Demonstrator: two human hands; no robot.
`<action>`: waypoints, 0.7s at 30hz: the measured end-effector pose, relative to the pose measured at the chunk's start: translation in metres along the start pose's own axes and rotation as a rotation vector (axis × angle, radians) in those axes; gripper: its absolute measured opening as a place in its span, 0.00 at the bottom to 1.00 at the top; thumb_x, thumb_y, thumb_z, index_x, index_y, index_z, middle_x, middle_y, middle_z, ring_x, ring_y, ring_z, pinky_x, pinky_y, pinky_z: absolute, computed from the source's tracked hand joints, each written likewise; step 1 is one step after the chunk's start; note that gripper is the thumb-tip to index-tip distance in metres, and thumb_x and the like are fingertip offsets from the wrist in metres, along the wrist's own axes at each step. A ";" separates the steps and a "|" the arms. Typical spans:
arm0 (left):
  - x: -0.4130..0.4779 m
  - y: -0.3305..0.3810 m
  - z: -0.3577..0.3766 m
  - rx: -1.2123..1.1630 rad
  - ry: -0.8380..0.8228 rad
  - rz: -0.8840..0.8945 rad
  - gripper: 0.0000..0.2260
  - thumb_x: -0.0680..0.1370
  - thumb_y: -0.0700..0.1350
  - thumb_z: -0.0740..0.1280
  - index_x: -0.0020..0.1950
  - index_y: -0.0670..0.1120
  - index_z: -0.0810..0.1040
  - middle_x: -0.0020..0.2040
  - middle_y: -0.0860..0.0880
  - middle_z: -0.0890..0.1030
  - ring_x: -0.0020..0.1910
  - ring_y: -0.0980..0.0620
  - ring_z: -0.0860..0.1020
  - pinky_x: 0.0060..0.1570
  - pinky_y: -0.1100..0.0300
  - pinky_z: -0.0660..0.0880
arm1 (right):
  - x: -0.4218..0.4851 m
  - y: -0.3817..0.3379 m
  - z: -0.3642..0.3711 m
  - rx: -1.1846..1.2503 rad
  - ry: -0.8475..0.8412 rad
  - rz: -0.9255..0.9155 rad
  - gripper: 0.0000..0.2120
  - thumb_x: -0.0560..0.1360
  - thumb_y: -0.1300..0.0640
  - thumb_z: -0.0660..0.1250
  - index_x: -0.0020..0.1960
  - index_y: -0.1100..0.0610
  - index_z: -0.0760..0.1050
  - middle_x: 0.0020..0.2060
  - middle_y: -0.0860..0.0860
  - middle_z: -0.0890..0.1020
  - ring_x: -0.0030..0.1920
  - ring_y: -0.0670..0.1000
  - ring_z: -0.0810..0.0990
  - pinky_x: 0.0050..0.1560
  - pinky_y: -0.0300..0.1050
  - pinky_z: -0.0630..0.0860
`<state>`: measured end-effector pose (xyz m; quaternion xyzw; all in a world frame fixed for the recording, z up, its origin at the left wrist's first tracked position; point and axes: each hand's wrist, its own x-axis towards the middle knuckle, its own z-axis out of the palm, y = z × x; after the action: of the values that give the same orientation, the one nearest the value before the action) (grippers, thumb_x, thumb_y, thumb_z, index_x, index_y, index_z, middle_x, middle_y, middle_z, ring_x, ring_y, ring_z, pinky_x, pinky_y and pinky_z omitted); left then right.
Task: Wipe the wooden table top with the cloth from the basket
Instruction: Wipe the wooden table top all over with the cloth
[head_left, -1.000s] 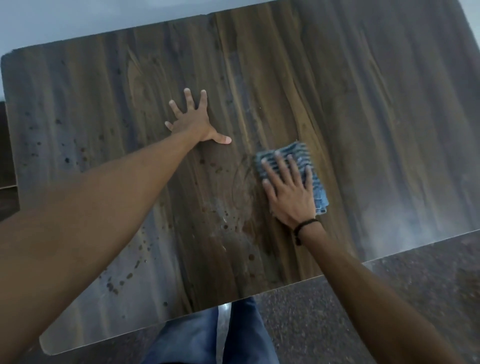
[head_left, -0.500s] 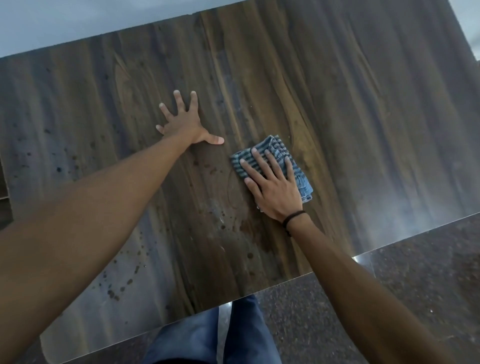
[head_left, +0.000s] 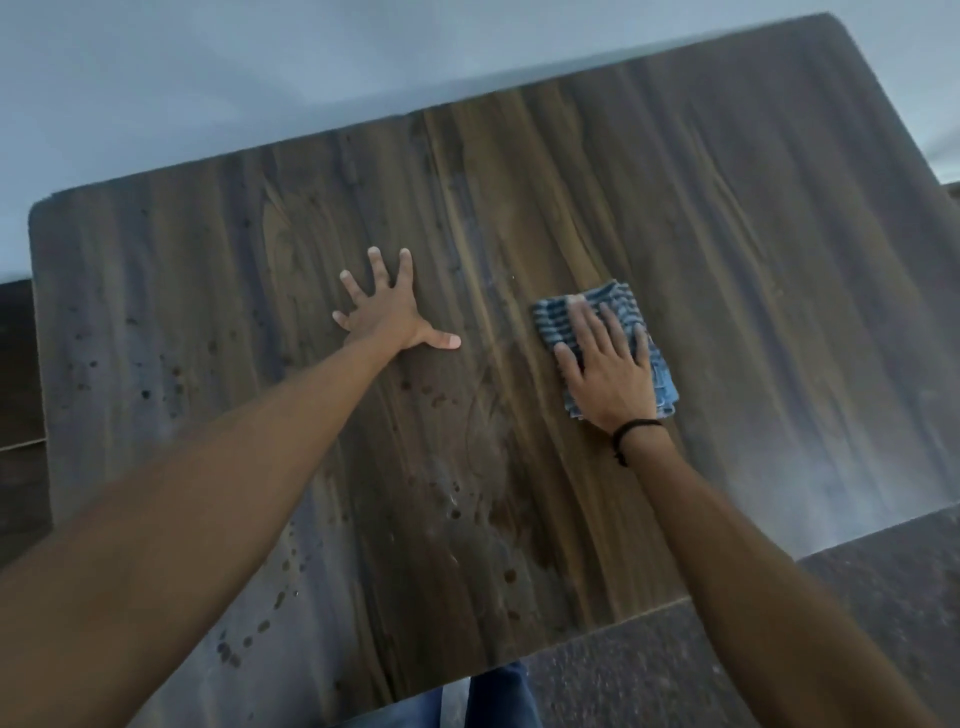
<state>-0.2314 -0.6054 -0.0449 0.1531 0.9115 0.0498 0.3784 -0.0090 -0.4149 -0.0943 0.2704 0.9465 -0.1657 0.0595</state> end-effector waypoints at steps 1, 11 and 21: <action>-0.001 0.000 0.001 0.000 0.000 0.001 0.67 0.61 0.67 0.79 0.80 0.58 0.31 0.79 0.50 0.26 0.78 0.33 0.32 0.70 0.24 0.49 | 0.005 -0.010 0.004 0.027 0.018 0.108 0.28 0.84 0.40 0.46 0.82 0.41 0.43 0.81 0.41 0.50 0.81 0.46 0.46 0.79 0.59 0.40; 0.002 0.001 -0.002 0.004 -0.019 0.001 0.67 0.61 0.67 0.79 0.79 0.58 0.30 0.77 0.50 0.24 0.77 0.32 0.31 0.70 0.24 0.50 | 0.014 -0.035 0.009 -0.047 0.021 0.097 0.27 0.84 0.40 0.41 0.81 0.40 0.41 0.80 0.38 0.43 0.81 0.45 0.42 0.79 0.59 0.38; 0.004 0.005 -0.004 0.024 -0.059 -0.014 0.67 0.62 0.67 0.79 0.79 0.57 0.29 0.76 0.49 0.23 0.76 0.31 0.31 0.70 0.24 0.51 | 0.008 -0.038 0.009 -0.089 -0.010 0.008 0.25 0.83 0.40 0.40 0.80 0.33 0.42 0.80 0.39 0.40 0.80 0.46 0.38 0.77 0.60 0.35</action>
<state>-0.2353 -0.5988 -0.0439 0.1528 0.9015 0.0319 0.4036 -0.0356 -0.4441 -0.0939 0.2705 0.9515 -0.1246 0.0766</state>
